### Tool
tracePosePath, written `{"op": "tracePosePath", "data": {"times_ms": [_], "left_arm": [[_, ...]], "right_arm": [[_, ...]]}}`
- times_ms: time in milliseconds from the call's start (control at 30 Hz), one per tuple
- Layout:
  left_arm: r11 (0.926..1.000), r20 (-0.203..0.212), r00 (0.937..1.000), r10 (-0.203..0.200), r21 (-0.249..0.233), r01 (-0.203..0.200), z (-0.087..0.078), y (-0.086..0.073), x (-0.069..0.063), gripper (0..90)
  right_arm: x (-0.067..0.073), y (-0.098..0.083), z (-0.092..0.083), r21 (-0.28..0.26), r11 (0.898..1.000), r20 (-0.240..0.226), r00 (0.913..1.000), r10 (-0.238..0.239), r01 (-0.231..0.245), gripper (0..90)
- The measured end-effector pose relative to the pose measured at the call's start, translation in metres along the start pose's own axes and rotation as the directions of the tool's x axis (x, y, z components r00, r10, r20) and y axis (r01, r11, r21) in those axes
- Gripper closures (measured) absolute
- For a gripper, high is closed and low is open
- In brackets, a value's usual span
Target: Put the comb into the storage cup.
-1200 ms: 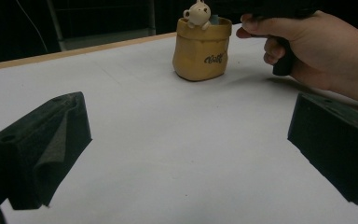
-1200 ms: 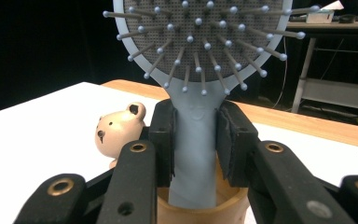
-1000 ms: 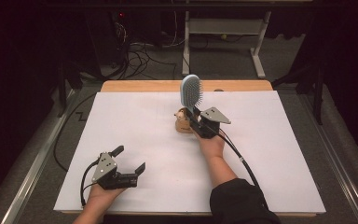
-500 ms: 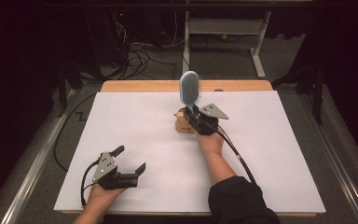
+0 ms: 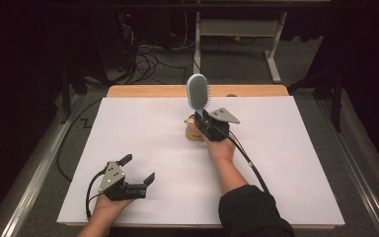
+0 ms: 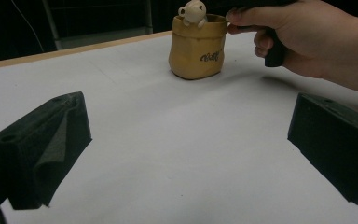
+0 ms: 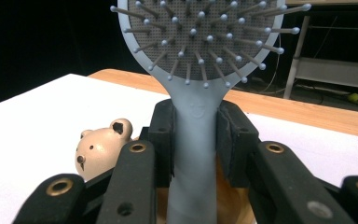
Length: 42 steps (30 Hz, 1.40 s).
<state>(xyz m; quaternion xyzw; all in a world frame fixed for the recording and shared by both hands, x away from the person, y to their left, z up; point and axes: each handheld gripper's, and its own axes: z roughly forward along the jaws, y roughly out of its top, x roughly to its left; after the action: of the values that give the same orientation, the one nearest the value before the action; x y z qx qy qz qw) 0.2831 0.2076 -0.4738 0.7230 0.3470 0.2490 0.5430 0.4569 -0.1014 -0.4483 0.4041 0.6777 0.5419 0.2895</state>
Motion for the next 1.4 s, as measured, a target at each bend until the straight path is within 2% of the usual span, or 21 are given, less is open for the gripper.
{"op": "tracePosePath", "data": {"times_ms": [200, 600, 1000, 1400], "left_arm": [[1.0, 0.0, 1.0, 0.0, -0.003, 0.0, 0.0, 0.0, 0.0, 0.2], [1.0, 0.003, 1.0, -0.003, 0.0, 0.003, 0.001, 0.0, -0.001, 0.2], [1.0, 0.003, 1.0, -0.007, 0.001, 0.007, 0.0, -0.001, 0.0, 0.2], [1.0, 0.005, 1.0, -0.007, 0.002, 0.007, 0.0, -0.001, 0.0, 0.2]], "right_arm": [[-0.003, 0.001, 0.0, 0.01, 1.0, -0.004, 0.9997, 0.025, -0.025, 70.9], [-0.005, 0.003, 0.001, 0.026, 0.999, -0.017, 0.9995, 0.027, -0.027, 70.7], [-0.005, 0.008, 0.005, 0.057, 0.998, -0.007, 0.9997, 0.025, -0.024, 69.9], [-0.005, 0.01, 0.008, 0.052, 0.998, 0.01, 0.9995, 0.031, -0.031, 68.4]]}}
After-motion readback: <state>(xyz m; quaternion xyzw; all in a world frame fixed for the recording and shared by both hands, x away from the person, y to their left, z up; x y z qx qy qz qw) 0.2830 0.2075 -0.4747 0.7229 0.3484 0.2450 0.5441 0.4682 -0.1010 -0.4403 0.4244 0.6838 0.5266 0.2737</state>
